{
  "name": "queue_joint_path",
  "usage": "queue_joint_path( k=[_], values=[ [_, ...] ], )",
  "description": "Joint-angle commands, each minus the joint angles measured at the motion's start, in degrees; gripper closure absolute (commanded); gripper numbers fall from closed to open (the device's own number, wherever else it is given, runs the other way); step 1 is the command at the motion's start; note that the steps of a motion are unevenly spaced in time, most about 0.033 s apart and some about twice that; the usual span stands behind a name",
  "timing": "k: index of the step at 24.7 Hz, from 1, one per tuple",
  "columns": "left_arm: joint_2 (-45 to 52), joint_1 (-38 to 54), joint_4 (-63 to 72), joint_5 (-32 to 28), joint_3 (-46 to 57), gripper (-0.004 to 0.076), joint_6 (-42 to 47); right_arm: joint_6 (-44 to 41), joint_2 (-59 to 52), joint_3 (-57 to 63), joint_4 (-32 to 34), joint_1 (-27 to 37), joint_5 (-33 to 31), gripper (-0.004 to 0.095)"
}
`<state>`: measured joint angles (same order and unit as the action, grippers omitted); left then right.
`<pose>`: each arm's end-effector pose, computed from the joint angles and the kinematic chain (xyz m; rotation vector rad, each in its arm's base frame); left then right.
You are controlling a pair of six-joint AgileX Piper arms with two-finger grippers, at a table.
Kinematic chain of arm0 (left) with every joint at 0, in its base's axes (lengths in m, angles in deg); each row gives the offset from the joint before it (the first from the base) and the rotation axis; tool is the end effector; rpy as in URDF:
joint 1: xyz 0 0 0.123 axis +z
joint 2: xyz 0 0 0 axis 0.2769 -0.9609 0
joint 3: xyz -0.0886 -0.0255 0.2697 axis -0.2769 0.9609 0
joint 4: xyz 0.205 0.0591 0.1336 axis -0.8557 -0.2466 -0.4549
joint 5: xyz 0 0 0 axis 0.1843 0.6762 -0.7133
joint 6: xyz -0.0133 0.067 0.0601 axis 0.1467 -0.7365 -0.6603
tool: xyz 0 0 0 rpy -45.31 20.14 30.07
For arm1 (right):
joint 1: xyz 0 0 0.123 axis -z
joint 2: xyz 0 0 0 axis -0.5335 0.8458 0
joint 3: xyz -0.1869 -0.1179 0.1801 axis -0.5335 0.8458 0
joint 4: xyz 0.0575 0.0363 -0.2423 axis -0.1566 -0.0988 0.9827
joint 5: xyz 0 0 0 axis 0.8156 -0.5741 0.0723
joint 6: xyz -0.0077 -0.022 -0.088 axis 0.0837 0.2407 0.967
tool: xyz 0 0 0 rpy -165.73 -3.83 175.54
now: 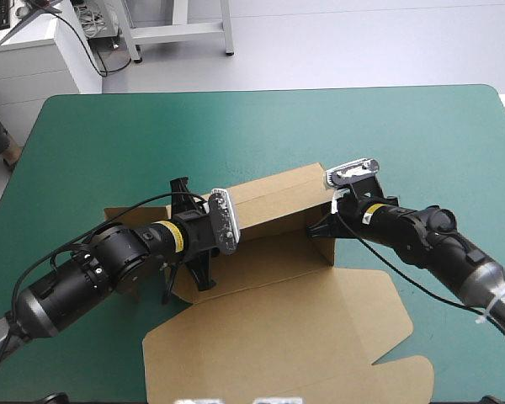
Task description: Fold the box
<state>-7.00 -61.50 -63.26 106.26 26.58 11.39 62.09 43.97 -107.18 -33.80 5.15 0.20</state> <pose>0.1885 -0.1776 0.3332 1.5683 1.7126 0.0940 0.2486 0.1350 0.2996 -0.4561 2.2435 0.3917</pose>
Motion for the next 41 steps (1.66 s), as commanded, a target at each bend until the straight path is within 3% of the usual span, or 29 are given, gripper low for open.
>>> queue_joint_path(
  k=[1, 11, 16, 20, 22, 25, 29, 35, 41],
  values=[
    [1.86, -0.92, 5.41, 5.05, -0.01, 0.0396, 0.74, -0.47, 3.37, -0.74, -3.98, -1.07, 3.97, 0.0908],
    [3.78, -0.92, 2.81, 4.81, -0.01, 0.0396, 1.53, -3.31, 5.98, -1.08, -4.12, -1.07, 7.64, 0.0908],
    [3.78, -1.15, -8.06, 2.99, -0.01, 0.0396, 8.81, -6.44, 6.03, -1.08, -4.56, -1.07, 9.4, 0.0908],
    [3.67, -6.95, -23.9, 3.51, -0.01, 0.0398, 16.56, -8.42, 7.59, -2.97, -4.15, -0.95, 10.33, 0.0908],
    [2.75, -11.01, -30.67, 4.69, -0.01, 0.0398, 18.64, -8.63, 9.95, -5.24, -4.15, -0.95, 9.88, 0.0908],
    [1.22, -15.45, -40.47, 10.17, -0.01, 0.0398, 26.84, -8.8, 12.66, -7.83, -4.27, -0.95, 9.31, 0.0908],
    [-0.22, -19.82, -47.78, 17.23, -0.01, 0.0398, 31.31, -8.8, 14.67, -10.07, -4.17, -0.95, 9.07, 0.0908],
    [1.12, -26.77, -49.14, 19.36, -0.01, 0.0398, 36.89, -8.8, 15.17, -10.48, -3.72, 0.65, 8.38, 0.0908],
    [2.77, -28.74, -51.39, 19.49, -3.05, 0.0399, 37.13, -7.95, 15.17, -10.48, -4.08, 5.86, 1.18, 0.0908]
  ],
)
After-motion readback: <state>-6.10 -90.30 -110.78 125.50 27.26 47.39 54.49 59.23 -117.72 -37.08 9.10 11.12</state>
